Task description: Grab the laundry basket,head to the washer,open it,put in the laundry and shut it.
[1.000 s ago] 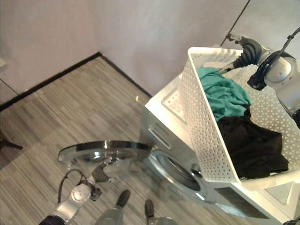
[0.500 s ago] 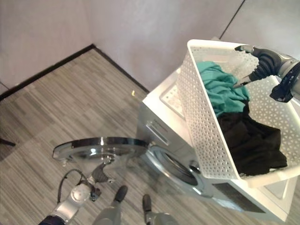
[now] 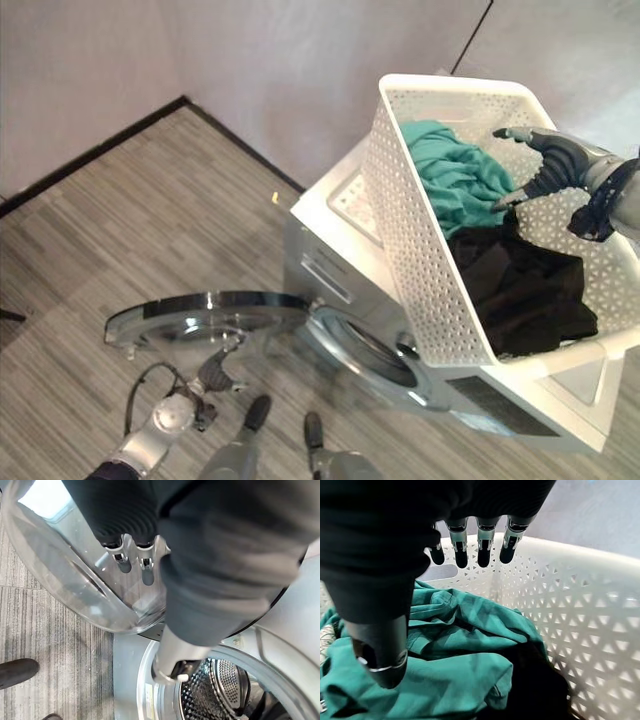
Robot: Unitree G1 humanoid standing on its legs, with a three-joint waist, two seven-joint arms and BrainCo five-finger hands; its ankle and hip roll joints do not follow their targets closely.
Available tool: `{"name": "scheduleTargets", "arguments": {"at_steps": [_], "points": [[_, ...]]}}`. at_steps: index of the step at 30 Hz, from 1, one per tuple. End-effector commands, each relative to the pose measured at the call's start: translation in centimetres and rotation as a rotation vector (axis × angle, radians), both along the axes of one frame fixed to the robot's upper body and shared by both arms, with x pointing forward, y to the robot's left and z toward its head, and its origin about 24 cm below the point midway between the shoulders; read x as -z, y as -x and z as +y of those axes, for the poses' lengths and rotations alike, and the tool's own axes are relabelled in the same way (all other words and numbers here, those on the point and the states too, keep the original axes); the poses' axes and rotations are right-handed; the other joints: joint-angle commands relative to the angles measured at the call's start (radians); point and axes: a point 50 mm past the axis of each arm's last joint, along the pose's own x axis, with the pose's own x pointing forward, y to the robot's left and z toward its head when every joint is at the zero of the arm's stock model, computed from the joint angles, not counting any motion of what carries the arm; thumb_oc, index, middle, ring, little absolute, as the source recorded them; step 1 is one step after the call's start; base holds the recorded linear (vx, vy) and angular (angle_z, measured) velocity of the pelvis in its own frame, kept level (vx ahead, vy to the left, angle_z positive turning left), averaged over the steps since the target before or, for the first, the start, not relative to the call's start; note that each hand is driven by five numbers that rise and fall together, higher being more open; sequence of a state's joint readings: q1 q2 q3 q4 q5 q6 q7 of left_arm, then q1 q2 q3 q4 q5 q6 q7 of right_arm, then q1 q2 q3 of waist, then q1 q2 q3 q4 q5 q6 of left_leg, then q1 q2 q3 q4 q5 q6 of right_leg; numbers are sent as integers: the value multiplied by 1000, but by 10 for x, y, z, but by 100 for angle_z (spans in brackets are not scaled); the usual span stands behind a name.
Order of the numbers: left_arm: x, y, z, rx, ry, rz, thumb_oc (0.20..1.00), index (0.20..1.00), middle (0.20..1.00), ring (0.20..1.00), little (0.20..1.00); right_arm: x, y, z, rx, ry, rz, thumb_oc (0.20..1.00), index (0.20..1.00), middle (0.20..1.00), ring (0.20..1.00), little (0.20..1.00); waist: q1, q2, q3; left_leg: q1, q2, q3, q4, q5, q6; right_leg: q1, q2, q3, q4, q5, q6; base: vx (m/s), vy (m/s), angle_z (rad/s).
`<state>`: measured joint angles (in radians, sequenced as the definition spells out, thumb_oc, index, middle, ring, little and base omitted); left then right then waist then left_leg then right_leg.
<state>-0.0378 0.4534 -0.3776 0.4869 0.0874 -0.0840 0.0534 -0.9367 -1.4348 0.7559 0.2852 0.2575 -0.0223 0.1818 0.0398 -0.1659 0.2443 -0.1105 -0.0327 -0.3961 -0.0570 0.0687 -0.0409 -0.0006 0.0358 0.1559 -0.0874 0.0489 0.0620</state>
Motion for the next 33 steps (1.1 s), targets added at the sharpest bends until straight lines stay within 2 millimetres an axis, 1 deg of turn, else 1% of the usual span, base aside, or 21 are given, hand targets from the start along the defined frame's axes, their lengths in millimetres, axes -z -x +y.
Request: {"name": "scheduleTargets", "arguments": {"at_steps": [1, 2, 5, 6, 11, 14, 16, 17, 18, 19, 20, 21, 23, 26, 27, 29, 30, 33], "points": [[-5, 3, -10, 75, 17, -30, 1000, 1000, 1000, 1000, 1000, -31, -5, -7, 67, 24, -118, 1000, 1000, 1000, 1000, 1000, 43, -17, -48, 5, 75, 8, -30, -51, -13, -31, -116, -6, 41, -52, 70, -5, 2, 4], [-5, 3, -10, 75, 18, -30, 1000, 1000, 1000, 1000, 1000, -31, -5, -7, 66, 25, -118, 1000, 1000, 1000, 1000, 1000, 42, -16, -48, 5, 75, 8, -30, -51, -13, -31, -116, -6, 41, -52, 70, -21, 13, 3], [-6, -1, -14, 84, 20, -40, 1000, 1000, 1000, 1000, 1000, -24, -22, -6, 101, -17, -112, 1000, 1000, 1000, 1000, 1000, 64, -16, -33, -9, 67, 1, -30, -45, -11, -39, -118, -10, 39, -50, 70, -23, 14, 3], [-7, -2, -15, 83, 26, -43, 1000, 1000, 1000, 1000, 1000, -20, -28, -4, 111, -25, -102, 1000, 1000, 1000, 1000, 1000, 70, -16, -28, -16, 65, -4, -29, -43, -10, -41, -118, -11, 38, -50, 70, 0, 0, 0], [-8, -4, -18, 79, 40, -46, 1000, 1000, 1000, 1000, 1000, 1, -46, 8, 126, -38, -34, 1000, 1000, 1000, 1000, 1000, 102, -20, -2, -39, 61, -20, -25, -34, -9, -52, -116, -25, 36, -47, 66, -20, -13, 8], [-7, -6, -19, 90, 30, -42, 1000, 1000, 1000, 1000, 1000, 20, -57, 9, 165, -30, 49, 1000, 1000, 1000, 1000, 1000, 121, -23, 15, -55, 57, -27, -25, -27, -9, -61, -114, -32, 33, -44, 64, -13, -13, 9], [-9, -7, -21, 107, 24, -41, 1000, 1000, 1000, 1000, 1000, 39, -60, 2, 227, 14, 135, 1000, 1000, 1000, 1000, 1000, 137, -22, 26, -66, 53, -36, -25, -22, -10, -63, -114, -40, 28, -44, 61, 0, 0, 0], [-9, -7, -21, 109, 23, -40, 1000, 1000, 1000, 1000, 1000, 44, -61, 1, 243, 35, 162, 1000, 1000, 1000, 1000, 1000, 143, -22, 30, -71, 51, -40, -25, -20, -11, -63, -113, -43, 25, -44, 60, 0, 0, 0], [-9, -7, -21, 108, 23, -40, 1000, 1000, 1000, 1000, 1000, 44, -62, 1, 242, 36, 162, 1000, 1000, 1000, 1000, 1000, 141, -22, 29, -71, 51, -41, -25, -20, -11, -63, -113, -44, 25, -44, 60, 0, 0, 0], [-9, -8, -21, 108, 28, -39, 1000, 1000, 1000, 1000, 1000, 53, -62, -4, 275, 49, 196, 1000, 1000, 1000, 1000, 1000, 147, -20, 32, -76, 48, -44, -25, -17, -11, -65, -113, -49, 22, -43, 60, 0, 0, 0], [-9, -9, -22, 109, 28, -40, 1000, 1000, 1000, 1000, 1000, 66, -61, -10, 310, 50, 239, 416, 416, 416, 416, 416, 155, -15, 38, -86, 43, -52, -28, -10, -12, -68, -114, -55, 18, -43, 59, 10, -17, 15], [-10, -11, -23, 106, 29, -43, 1000, 1000, 1000, 1000, 1000, 73, -58, -21, 370, 19, 252, 200, 200, 200, 200, 200, 154, -6, 37, -92, 35, -58, -30, -8, -12, -69, -114, -58, 18, -47, 57, 8, -9, 26], [-10, -12, -23, 104, 27, -44, 1000, 1000, 1000, 1000, 1000, 74, -58, -22, 379, 2, 246, 200, 200, 200, 200, 200, 151, -5, 36, -92, 33, -58, -30, -8, -12, -69, -114, -59, 21, -48, 57, 7, -3, 20], [-10, -14, -23, 98, 22, -45, 1000, 1000, 1000, 1000, 1000, 65, -59, -24, 393, -52, 179, 200, 200, 200, 200, 200, 138, -4, 31, -85, 33, -54, -30, -13, -12, -69, -113, -52, 26, -51, 56, 4, 1, 10], [-9, -13, -23, 94, 22, -43, 1000, 1000, 1000, 1000, 1000, 58, -60, -24, 395, -65, 146, 200, 200, 200, 200, 200, 134, -4, 29, -82, 34, -53, -30, -15, -11, -68, -112, -48, 28, -52, 57, 4, 7, 5], [-8, -14, -23, 86, 25, -40, 1000, 1000, 1000, 1000, 1000, 50, -62, -24, 404, -101, 100, 200, 200, 200, 200, 200, 126, -2, 22, -73, 36, -49, -30, -20, -10, -66, -112, -39, 31, -54, 57, 0, 0, 0], [-8, -14, -23, 86, 25, -40, 1000, 1000, 1000, 1000, 1000, 50, -62, -24, 404, -101, 100, 200, 200, 200, 200, 200, 126, -2, 23, -72, 36, -48, -30, -21, -9, -65, -112, -38, 31, -54, 57, 6, 17, -4], [-6, -15, -22, 75, 25, -33, 1000, 1000, 1000, 1000, 1000, 18, -63, -21, 375, -174, -32, 200, 200, 200, 200, 200, 104, -1, 2, -52, 42, -39, -30, -31, -8, -59, -112, -27, 36, -57, 58, 15, 25, -13]]}}
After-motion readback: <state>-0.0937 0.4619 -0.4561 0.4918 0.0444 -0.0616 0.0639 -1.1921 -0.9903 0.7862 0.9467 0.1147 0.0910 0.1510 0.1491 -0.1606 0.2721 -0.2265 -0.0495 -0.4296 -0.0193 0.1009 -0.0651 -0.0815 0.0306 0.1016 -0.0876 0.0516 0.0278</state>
